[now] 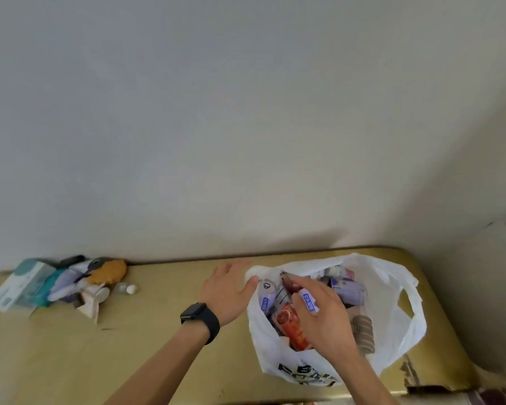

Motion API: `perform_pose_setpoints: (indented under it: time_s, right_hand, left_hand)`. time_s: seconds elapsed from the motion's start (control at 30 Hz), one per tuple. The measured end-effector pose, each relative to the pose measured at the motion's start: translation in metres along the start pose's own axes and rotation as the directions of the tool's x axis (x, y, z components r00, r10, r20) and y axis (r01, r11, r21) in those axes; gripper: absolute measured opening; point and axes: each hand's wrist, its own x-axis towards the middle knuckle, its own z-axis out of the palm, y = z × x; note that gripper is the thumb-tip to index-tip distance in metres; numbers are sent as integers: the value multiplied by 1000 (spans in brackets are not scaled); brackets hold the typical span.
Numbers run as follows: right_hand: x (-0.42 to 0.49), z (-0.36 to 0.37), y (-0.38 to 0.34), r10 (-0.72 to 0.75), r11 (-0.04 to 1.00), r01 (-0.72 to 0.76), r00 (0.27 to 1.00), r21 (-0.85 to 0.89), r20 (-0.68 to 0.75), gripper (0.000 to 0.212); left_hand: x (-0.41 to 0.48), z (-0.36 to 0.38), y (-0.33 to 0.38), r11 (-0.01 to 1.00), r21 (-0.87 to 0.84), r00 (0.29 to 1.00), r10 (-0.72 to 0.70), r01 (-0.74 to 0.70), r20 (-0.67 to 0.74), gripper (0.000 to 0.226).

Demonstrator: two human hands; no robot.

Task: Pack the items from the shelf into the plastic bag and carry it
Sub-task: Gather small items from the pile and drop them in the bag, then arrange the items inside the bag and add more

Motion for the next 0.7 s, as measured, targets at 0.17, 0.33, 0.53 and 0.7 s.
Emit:
perform_pose_setpoints:
  time_s: [0.17,0.33,0.53,0.7]
  right_hand:
    - [7,-13,-56,-273,953,255,957,-161,-98,26]
    - [29,37,-100,-495,837,508,861,-204,115,35]
    - [42,157,-139,-518,745,637,739,-196,431,38]
    - [49,251,-162,-294,684,684,575,-252,764,44]
  left_hand:
    - [-19,0,-54,983,1,979,-181,182,-94,46]
    - [-56,-7,-144,915,57,916,-395,399,-64,45]
    - [-100,-12,-253,793,-3,792,-610,610,-26,45]
    - [-107,-6,-329,732,-32,733,-681,681,14,47]
